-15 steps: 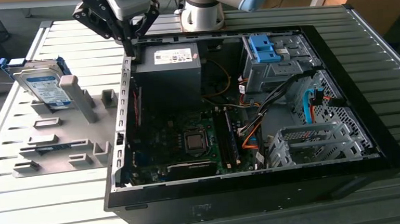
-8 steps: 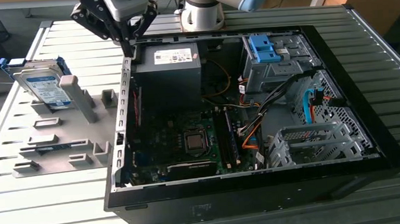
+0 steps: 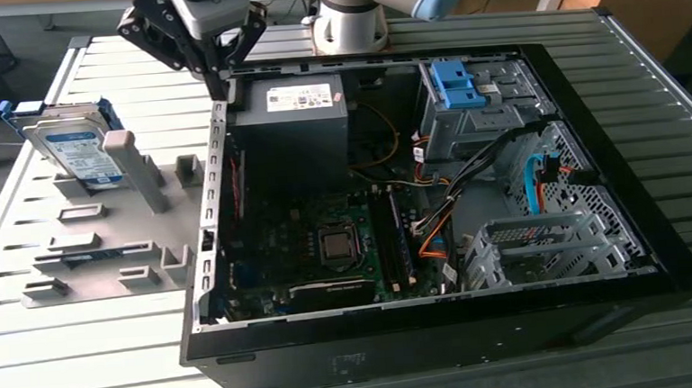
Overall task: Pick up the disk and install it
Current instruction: 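Reach for the disk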
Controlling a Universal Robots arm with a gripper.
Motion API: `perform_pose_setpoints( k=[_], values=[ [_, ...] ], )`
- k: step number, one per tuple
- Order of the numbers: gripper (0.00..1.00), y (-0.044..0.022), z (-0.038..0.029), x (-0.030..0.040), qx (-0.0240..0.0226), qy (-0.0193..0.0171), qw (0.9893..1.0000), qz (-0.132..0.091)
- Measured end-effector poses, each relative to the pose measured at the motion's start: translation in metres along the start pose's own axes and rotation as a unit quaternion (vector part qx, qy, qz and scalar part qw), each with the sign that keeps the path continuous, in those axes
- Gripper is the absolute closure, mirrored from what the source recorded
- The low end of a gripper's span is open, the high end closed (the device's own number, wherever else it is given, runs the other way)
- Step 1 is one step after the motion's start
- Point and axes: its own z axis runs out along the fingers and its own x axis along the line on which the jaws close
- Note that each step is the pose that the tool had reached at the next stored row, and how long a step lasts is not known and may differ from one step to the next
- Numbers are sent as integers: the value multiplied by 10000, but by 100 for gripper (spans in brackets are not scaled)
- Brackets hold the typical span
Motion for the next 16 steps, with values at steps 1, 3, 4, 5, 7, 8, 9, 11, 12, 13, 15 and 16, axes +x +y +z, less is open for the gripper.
perform_pose_setpoints(
  k=[1, 3, 4, 5, 7, 8, 9, 11, 12, 13, 15, 16],
  values=[
    [89, 0, 2, 6, 0, 0, 10000, 0],
    [89, -2, 4, 20, 0, 0, 10000, 0],
    [89, -2, 6, 27, 0, 0, 10000, 0],
    [89, -3, 7, 35, 0, 0, 10000, 0],
    [89, -4, 10, 50, 0, 0, 10000, 0],
    [89, -5, 11, 57, 0, 0, 10000, 0],
    [89, -5, 13, 64, 0, 0, 10000, 0],
    [89, -7, 16, 77, 0, 0, 10000, 0],
    [89, -7, 17, 84, -1, 0, 10000, 0],
    [89, -8, 18, 91, 0, 0, 10000, 0],
    [89, -9, 21, 105, 0, 1, 10000, 0],
    [89, -10, 22, 112, -1, 0, 10000, 0]
  ],
)
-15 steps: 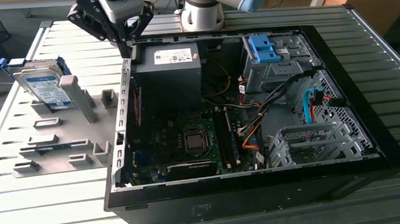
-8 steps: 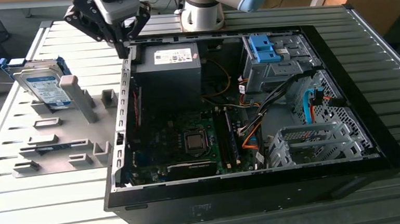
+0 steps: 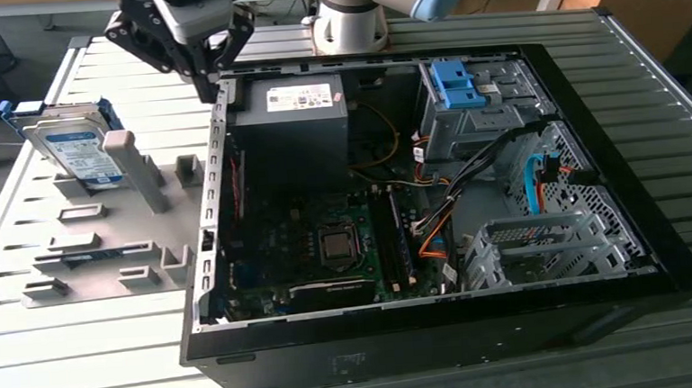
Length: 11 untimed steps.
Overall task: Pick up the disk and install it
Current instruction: 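Reach for the disk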
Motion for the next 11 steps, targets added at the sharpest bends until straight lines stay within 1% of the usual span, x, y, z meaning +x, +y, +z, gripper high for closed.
perform_pose_setpoints(
  k=[11],
  values=[
    [89, -6, 15, 74, 0, 1, 10000, 1]
  ],
)
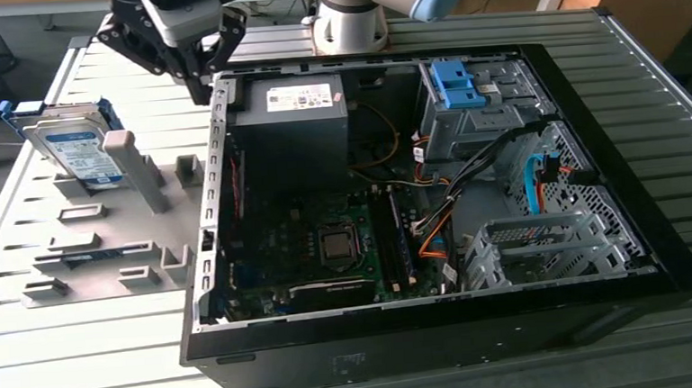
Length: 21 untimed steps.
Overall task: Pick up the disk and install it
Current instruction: 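Reach for the disk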
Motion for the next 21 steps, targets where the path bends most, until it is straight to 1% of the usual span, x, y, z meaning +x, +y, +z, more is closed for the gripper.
perform_pose_setpoints(
  k=[21],
  values=[
    [89, -11, 30, 124, 0, 2, 10000, 0]
  ],
)
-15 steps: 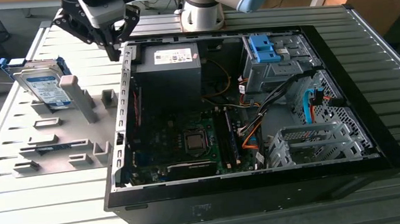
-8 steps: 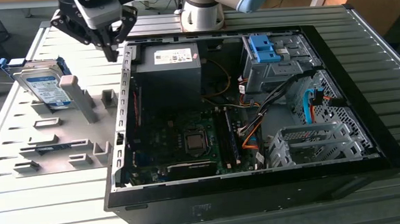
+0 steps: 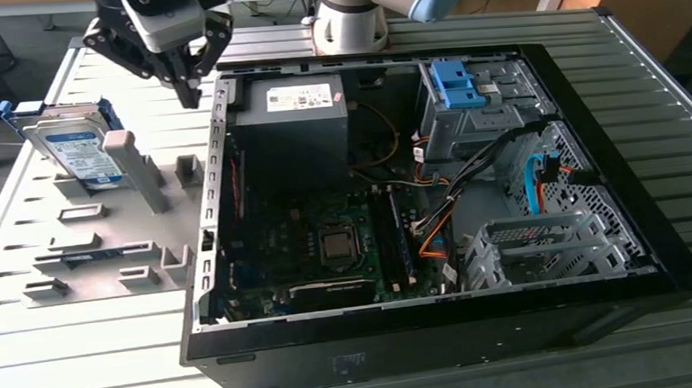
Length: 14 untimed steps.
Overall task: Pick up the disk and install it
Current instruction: 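Reach for the disk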
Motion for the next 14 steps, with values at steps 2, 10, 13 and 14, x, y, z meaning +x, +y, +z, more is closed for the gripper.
perform_pose_setpoints(
  k=[2, 10, 13, 14],
  values=[
    [89, -1, 3, 10, 0, 1, 10000, 0],
    [89, -5, 14, 51, 0, 2, 10000, 0],
    [89, -6, 18, 69, 0, 3, 10000, 0],
    [89, -7, 20, 76, 0, 3, 10000, 0]
  ],
)
